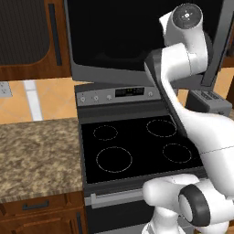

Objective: Open the microwave, place the bowl with waffle inside the microwave, then close the microwave door and turn it on.

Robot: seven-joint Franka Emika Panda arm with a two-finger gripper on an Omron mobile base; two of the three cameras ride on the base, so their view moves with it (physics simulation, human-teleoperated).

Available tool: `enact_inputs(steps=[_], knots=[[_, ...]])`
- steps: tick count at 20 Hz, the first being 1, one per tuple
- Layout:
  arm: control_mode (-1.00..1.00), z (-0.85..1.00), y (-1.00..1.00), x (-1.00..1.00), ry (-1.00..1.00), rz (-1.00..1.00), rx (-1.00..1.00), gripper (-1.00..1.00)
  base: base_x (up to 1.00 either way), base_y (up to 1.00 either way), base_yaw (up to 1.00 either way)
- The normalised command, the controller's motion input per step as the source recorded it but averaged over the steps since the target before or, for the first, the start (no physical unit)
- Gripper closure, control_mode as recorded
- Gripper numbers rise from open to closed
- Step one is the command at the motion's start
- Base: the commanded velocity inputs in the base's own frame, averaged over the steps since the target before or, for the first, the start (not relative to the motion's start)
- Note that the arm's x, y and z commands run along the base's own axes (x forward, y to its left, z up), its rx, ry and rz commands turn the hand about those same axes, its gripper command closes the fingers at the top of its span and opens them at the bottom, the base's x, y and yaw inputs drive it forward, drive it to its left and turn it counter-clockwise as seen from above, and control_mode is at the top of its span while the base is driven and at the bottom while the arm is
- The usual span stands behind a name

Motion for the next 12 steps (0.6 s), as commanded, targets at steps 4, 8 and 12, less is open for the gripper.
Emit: enact_inputs(steps=[4, 8, 12], knots=[[-1.0, -0.54, -0.11, 1.0, 0.0, 0.42, 0.0, 1.0, 0.0, 0.0, 0.0], [-1.0, -0.44, 0.0, 1.0, -0.03, 0.41, 0.0, 1.0, 0.0, 0.0, 0.0], [-1.0, -0.22, 0.0, 1.0, -0.09, 0.37, 0.0, 1.0, 0.0, 0.0, 0.0]])
